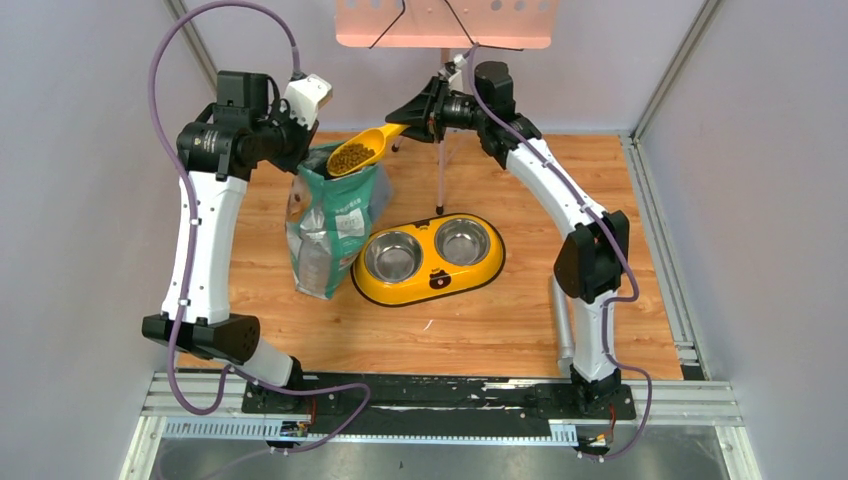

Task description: Serve the pet food

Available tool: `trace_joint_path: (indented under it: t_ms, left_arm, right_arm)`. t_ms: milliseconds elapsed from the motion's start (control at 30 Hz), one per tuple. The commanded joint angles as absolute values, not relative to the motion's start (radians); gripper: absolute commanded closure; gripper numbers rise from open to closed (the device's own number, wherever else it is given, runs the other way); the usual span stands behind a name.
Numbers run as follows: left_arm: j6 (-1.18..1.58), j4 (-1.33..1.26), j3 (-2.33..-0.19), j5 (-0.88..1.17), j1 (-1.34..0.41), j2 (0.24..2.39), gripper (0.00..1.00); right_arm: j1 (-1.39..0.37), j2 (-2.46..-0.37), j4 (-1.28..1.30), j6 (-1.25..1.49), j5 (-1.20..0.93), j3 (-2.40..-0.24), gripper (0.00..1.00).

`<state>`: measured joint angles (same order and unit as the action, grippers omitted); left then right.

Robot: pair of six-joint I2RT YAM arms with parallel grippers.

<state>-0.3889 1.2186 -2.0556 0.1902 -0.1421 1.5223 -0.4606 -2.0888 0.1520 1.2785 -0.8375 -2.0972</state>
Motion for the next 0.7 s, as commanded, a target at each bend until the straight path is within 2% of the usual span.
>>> trace_joint_path:
  t_ms: [0, 400, 667]
  left_arm:
    - [-0.424, 1.228, -2.152, 0.158, -0.13, 1.502, 1.0]
    - [-0.419, 1.211, -2.142, 0.13, -0.13, 1.514, 1.0]
    - [-0.426, 1.138, -2.075, 0.043, -0.131, 1.496, 1.0]
  right_arm:
    - [-0.417, -2.041, 0.045, 1.369, -0.824, -2.076, 1.0]
    - [-0.375, -1.997, 0.018, 1.423, -0.815, -2.035, 1.0]
    - [-0.326, -1.884, 0.009, 1.404, -0.837, -1.912, 1.0]
